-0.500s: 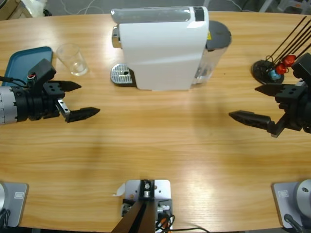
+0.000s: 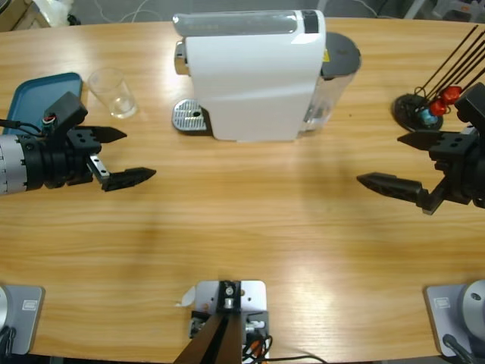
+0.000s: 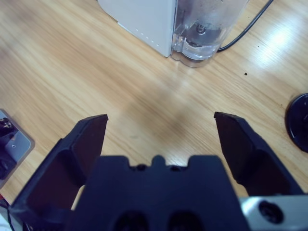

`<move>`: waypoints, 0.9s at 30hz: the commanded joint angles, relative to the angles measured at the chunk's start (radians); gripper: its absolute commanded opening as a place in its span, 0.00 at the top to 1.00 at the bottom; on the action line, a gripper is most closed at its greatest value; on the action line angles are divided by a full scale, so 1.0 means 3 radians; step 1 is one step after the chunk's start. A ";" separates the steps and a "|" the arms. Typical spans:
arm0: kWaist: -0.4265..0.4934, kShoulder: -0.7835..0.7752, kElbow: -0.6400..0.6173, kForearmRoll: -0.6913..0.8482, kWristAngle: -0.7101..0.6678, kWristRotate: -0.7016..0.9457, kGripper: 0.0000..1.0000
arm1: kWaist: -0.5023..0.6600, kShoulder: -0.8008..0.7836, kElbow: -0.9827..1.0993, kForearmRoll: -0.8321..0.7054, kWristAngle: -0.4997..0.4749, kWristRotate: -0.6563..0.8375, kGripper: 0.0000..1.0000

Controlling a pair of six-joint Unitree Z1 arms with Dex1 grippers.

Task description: Pour coffee

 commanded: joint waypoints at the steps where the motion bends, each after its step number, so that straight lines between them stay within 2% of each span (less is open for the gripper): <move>1: 0.0027 -0.0332 -0.0055 -0.0045 0.0081 -0.0230 0.05 | 0.0030 0.0098 -0.0025 0.0043 0.0050 0.0036 0.04; 3: 0.0208 -0.0524 -0.0318 0.0002 0.0007 -0.0591 0.14 | 0.0030 0.0114 -0.0030 0.0044 0.0062 0.0036 0.04; 4: 0.0396 -0.0555 -0.0628 0.0295 -0.0208 -0.0878 0.14 | 0.0030 0.0134 -0.0038 0.0050 0.0073 0.0036 0.04; 6: 0.0853 -0.0381 -0.1280 0.1047 -0.0917 -0.1309 0.15 | 0.0030 0.0172 -0.0060 0.0067 0.0085 0.0036 0.05; 9: 0.1385 -0.0024 -0.1602 0.1033 -0.1927 -0.1945 0.14 | 0.0030 0.0174 -0.0066 0.0069 0.0096 0.0036 0.07; 11: 0.1609 0.0216 -0.1792 0.1012 -0.2448 -0.2188 0.15 | 0.0030 0.0164 -0.0066 0.0069 0.0096 0.0036 0.07; 13: 0.1806 0.0354 -0.1811 0.0908 -0.2594 -0.2506 0.25 | 0.0030 0.0158 -0.0066 0.0069 0.0093 0.0036 0.07; 15: 0.1885 0.0482 -0.1811 0.0803 -0.2657 -0.2738 0.36 | 0.0030 0.0144 -0.0065 0.0069 0.0096 0.0036 0.07; 18: 0.1885 0.0705 -0.1815 0.0564 -0.2723 -0.3100 0.36 | 0.0030 0.0143 -0.0062 0.0069 0.0095 0.0036 0.07; 22: 0.1796 0.1064 -0.1829 0.0037 -0.3102 -0.3478 0.40 | 0.0030 0.0139 -0.0061 0.0064 0.0088 0.0036 0.07; 27: 0.1619 0.1251 -0.1823 -0.0207 -0.3121 -0.3646 0.40 | 0.0030 0.0125 -0.0056 0.0064 0.0085 0.0036 0.08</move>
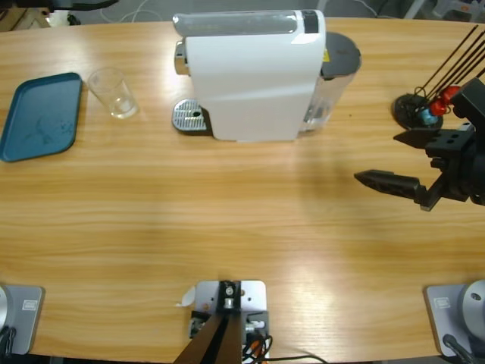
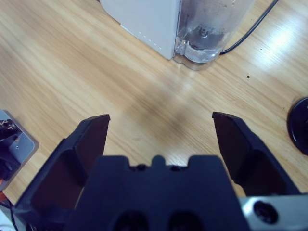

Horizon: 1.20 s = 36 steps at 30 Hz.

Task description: Pour coffee

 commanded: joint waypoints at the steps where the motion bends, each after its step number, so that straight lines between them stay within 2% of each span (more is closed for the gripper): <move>1: -0.0207 0.0470 0.0010 -0.0377 -0.0151 -0.0269 0.40 | 0.0028 0.0063 0.0020 0.0037 0.0057 0.0036 0.08; 19: -0.0323 0.0687 0.0099 -0.0386 -0.0207 -0.0258 0.40 | 0.0028 0.0048 0.0030 0.0037 0.0062 0.0036 0.08; 22: -0.0341 0.0704 0.0093 -0.0422 -0.0207 -0.0269 0.45 | 0.0028 0.0048 0.0030 0.0037 0.0062 0.0036 0.08; 34: -0.0380 0.0809 0.0062 -0.0663 -0.0207 -0.0396 0.45 | 0.0028 0.0048 0.0030 0.0037 0.0067 0.0036 0.08; 35: -0.0387 0.0816 0.0066 -0.0677 -0.0207 -0.0397 0.46 | 0.0028 0.0048 0.0030 0.0037 0.0067 0.0036 0.08; 36: -0.0398 0.0818 0.0068 -0.0683 -0.0207 -0.0397 0.54 | 0.0028 0.0049 0.0030 0.0037 0.0069 0.0036 0.08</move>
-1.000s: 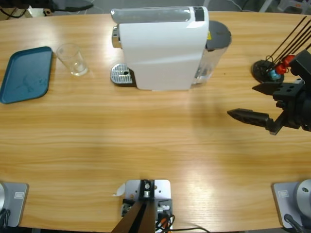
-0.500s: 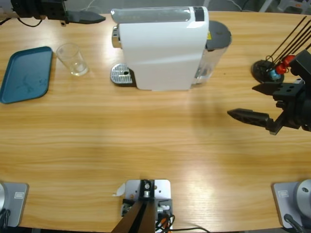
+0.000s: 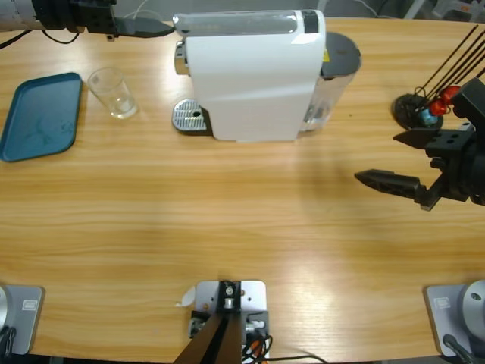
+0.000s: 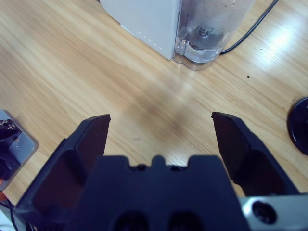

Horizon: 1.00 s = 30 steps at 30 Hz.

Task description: Pour coffee

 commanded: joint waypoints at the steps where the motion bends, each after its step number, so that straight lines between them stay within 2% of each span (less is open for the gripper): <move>1: -0.0075 0.0228 0.0061 -0.0104 -0.0063 -0.0063 0.64 | 0.0028 0.0052 0.0030 0.0036 0.0070 0.0036 0.08; 2: -0.0080 0.0239 0.0060 -0.0120 -0.0063 -0.0073 0.71 | 0.0028 0.0053 0.0030 0.0032 0.0067 0.0036 0.08; 4: -0.0080 0.0265 0.0062 -0.0162 -0.0068 -0.0095 0.77 | 0.0028 0.0055 0.0030 0.0032 0.0067 0.0036 0.08; 5: -0.0084 0.0277 0.0062 -0.0173 -0.0068 -0.0095 0.90 | 0.0028 0.0053 0.0030 0.0032 0.0067 0.0036 0.08; 6: -0.0087 0.0284 0.0068 -0.0193 -0.0070 -0.0095 0.98 | 0.0028 0.0053 0.0030 0.0032 0.0067 0.0036 0.08; 18: -0.0095 0.0207 0.0216 -0.0437 -0.0073 -0.0080 1.00 | 0.0028 0.0057 0.0030 0.0032 0.0062 0.0036 0.11; 30: 0.0073 -0.0483 0.0143 -0.0359 -0.0078 -0.0279 1.00 | 0.0028 0.0073 0.0025 0.0027 0.0057 0.0036 0.11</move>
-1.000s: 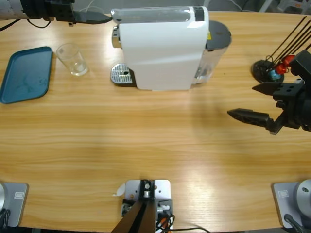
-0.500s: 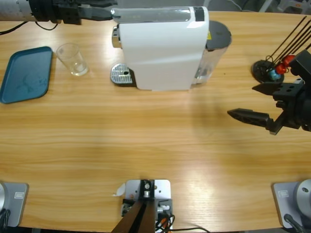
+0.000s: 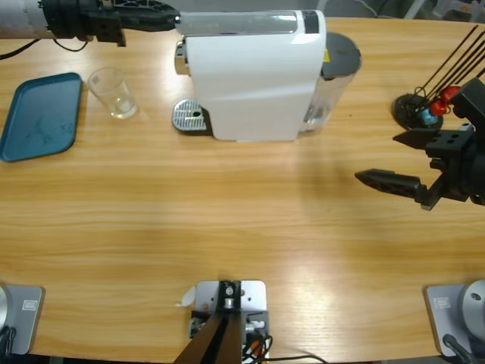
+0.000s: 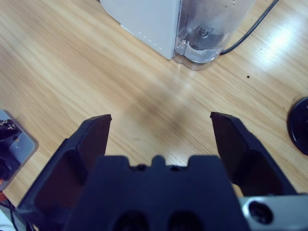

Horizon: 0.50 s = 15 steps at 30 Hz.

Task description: Pour coffee

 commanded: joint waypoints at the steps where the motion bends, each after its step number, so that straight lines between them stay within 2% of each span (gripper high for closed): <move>1: 0.0086 -0.0542 -0.0042 0.0033 -0.0071 -0.0183 1.00 | 0.0028 0.0075 0.0025 0.0027 0.0057 0.0036 0.11; 6: -0.0033 -0.0492 -0.0066 0.0023 -0.0062 -0.0160 1.00 | 0.0028 0.0063 0.0030 0.0022 0.0061 0.0036 0.11; 9: -0.0036 -0.0668 -0.0034 0.0094 0.0108 0.0097 1.00 | 0.0028 0.0058 0.0030 0.0022 0.0055 0.0036 0.11; 11: -0.0063 -0.0964 -0.0046 0.0537 0.0536 0.0568 1.00 | 0.0028 0.0070 0.0030 0.0024 0.0040 0.0036 0.11; 13: -0.0278 -0.1308 -0.0346 0.1679 0.1331 0.1484 1.00 | 0.0028 0.0066 0.0030 0.0027 0.0016 0.0036 0.11; 15: -0.0670 -0.1418 -0.0827 0.2798 0.2353 0.2295 1.00 | 0.0028 0.0058 0.0031 0.0030 -0.0020 0.0036 0.11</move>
